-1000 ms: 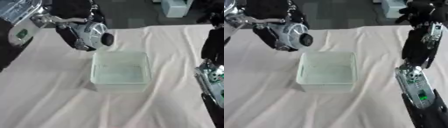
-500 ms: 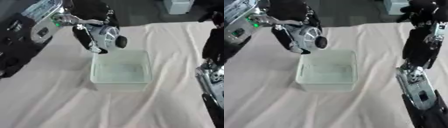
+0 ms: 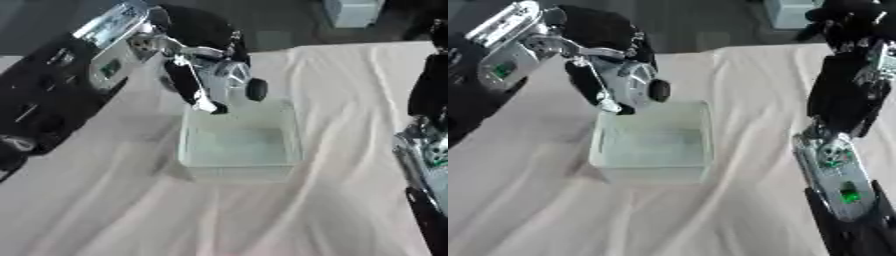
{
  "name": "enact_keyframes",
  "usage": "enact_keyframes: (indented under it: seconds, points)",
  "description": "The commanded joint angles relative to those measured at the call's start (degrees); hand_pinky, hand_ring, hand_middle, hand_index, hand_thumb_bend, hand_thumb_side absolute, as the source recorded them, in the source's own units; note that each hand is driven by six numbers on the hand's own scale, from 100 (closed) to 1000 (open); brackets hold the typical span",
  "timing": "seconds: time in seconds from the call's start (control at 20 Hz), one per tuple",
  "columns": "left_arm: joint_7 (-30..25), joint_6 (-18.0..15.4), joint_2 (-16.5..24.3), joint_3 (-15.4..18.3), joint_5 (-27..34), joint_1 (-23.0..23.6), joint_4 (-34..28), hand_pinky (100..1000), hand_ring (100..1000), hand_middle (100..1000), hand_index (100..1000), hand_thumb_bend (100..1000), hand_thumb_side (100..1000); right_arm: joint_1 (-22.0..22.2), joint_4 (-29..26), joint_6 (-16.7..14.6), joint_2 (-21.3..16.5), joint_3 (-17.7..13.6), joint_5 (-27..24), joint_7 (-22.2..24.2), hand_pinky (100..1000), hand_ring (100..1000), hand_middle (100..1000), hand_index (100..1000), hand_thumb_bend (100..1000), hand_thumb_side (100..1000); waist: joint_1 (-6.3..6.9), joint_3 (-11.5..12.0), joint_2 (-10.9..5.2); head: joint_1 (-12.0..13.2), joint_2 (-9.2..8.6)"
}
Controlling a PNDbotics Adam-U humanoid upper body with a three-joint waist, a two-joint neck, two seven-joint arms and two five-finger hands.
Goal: Pick up objects on the table and place them in the box.
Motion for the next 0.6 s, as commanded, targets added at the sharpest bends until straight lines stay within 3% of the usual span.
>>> enact_keyframes:
  seconds: [0.05, 0.25, 0.35, 0.4, 0.45, 0.5, 0.6]
  points:
    - [-1.0, 1.4, -0.7, -0.1, 3.6, -1.3, 0.5, 100, 100, 100, 270, 100, 533, -1.2, -1.9, -0.3, 0.1, 0.0, -0.2, 0.1, 379, 530, 573, 632, 100, 1000, 0.11, -0.3, -0.79, 0.8, -0.06]
    - [-2.3, 3.6, -2.1, -1.1, 10.1, -0.8, 1.2, 100, 100, 100, 275, 100, 533, -1.3, -3.2, -0.3, 0.6, 0.2, -0.5, 0.3, 380, 529, 572, 632, 100, 1000, 0.29, -0.7, -0.71, 1.0, -0.06]
    - [-3.1, 4.4, -2.5, -1.7, 13.4, -0.7, 1.3, 100, 100, 113, 332, 100, 499, -1.3, -3.6, -0.3, 0.8, 0.3, -0.6, 0.4, 380, 529, 572, 632, 100, 1000, 0.35, -0.8, -0.66, 1.1, -0.06]
    - [-3.7, 4.8, -2.5, -2.0, 14.7, -0.6, 1.2, 100, 100, 265, 450, 100, 446, -1.3, -3.8, -0.2, 0.8, 0.3, -0.7, 0.5, 380, 529, 572, 632, 100, 1000, 0.38, -0.8, -0.65, 1.1, -0.06]
    - [-4.5, 5.0, -2.5, -2.3, 15.8, -0.6, 1.1, 127, 291, 435, 577, 100, 500, -1.3, -3.9, -0.2, 0.8, 0.3, -0.7, 0.5, 380, 529, 572, 632, 100, 1000, 0.42, -0.8, -0.64, 1.1, -0.06]
    - [-5.8, 5.4, -2.2, -2.5, 16.5, -0.6, 1.0, 341, 505, 588, 681, 100, 600, -1.3, -3.9, -0.1, 0.7, 0.3, -0.7, 0.6, 380, 529, 572, 632, 100, 1000, 0.46, -0.8, -0.64, 1.0, -0.06]
    - [-8.6, 6.5, -1.8, -2.5, 16.4, -0.6, 0.9, 560, 692, 763, 789, 100, 737, -1.3, -4.0, -0.1, 0.6, 0.3, -0.8, 0.6, 380, 529, 572, 632, 100, 1000, 0.53, -0.7, -0.66, 0.9, -0.06]
